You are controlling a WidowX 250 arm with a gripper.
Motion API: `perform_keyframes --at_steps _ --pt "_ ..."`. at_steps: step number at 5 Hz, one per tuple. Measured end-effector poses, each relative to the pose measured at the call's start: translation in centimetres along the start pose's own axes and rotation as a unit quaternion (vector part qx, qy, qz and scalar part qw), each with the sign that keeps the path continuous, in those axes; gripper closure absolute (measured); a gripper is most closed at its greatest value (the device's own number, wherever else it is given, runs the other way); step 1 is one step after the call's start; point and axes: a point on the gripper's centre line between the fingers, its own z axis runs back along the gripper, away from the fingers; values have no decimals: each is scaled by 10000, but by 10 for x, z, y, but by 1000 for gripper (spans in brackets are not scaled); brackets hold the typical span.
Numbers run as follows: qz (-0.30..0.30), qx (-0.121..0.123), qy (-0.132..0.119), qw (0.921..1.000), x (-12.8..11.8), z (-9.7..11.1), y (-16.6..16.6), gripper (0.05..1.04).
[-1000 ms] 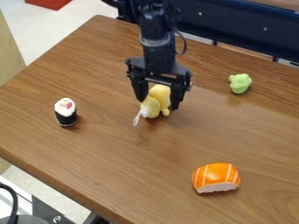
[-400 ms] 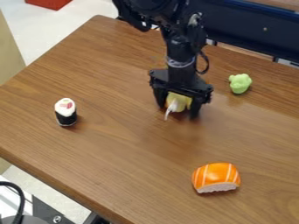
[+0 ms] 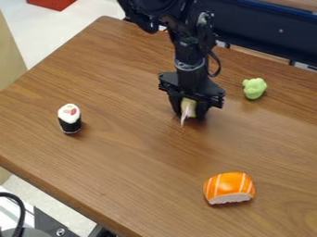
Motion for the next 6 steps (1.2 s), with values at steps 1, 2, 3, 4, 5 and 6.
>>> perform_keyframes --at_steps 1,2,3,4,5,6 --pt "-14 -20 327 9995 -10 3 4 638" --pt "8 -56 636 9980 -20 9 7 638" --pt "78 -115 883 9960 -24 12 11 638" --pt "135 -178 913 9956 -18 17 15 638" --pt "235 -272 930 9950 -10 26 21 638" --pt "317 -335 980 9941 -5 32 30 638"
